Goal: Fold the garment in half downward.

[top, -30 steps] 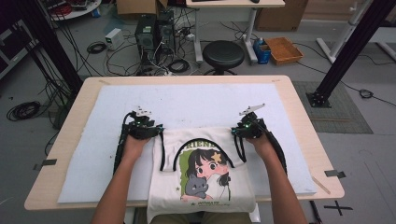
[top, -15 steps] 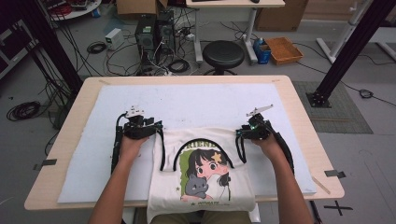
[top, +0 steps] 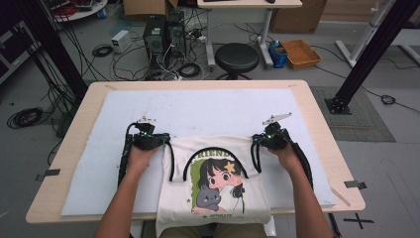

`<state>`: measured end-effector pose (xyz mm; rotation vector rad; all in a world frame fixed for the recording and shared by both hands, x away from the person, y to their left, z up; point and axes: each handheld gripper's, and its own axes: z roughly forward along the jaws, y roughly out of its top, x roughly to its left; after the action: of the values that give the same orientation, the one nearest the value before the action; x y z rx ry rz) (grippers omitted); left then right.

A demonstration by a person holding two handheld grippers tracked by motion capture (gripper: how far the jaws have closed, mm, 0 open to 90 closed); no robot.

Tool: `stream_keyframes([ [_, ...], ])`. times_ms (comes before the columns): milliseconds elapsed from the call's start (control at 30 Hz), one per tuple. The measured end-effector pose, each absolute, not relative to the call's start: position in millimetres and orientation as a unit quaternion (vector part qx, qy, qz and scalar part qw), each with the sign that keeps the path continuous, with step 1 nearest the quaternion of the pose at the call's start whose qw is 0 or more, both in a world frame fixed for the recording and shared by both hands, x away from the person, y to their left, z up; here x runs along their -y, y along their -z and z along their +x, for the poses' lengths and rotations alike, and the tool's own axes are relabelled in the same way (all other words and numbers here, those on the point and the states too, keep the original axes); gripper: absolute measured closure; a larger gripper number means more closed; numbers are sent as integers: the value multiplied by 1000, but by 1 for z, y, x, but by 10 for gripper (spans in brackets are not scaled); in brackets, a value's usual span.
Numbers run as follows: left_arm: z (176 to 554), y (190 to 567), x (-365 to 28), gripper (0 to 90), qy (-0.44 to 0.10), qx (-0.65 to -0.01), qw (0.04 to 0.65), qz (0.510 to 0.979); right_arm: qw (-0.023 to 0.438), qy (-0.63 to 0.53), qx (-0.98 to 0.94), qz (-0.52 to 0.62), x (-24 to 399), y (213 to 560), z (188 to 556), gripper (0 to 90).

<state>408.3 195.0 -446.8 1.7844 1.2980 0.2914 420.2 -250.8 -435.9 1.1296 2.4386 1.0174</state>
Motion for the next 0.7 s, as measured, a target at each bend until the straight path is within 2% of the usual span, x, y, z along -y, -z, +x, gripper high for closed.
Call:
stream_keyframes([
  [133, 412, 440, -201, 856, -107, -550, 513, 650, 177, -370, -823, 394, 249, 430, 421, 857],
  [267, 411, 434, -206, 856, -104, -545, 574, 602, 221, -397, -790, 411, 250, 420, 421, 857],
  [500, 380, 427, -217, 854, -99, -488, 633, 593, 239, -448, -778, 371, 258, 406, 392, 854],
  [600, 360, 426, -221, 854, -96, -473, 648, 589, 221, -478, -773, 354, 266, 404, 372, 854],
  [700, 341, 427, -222, 853, -96, -460, 643, 605, 215, -489, -776, 335, 272, 405, 351, 854],
])
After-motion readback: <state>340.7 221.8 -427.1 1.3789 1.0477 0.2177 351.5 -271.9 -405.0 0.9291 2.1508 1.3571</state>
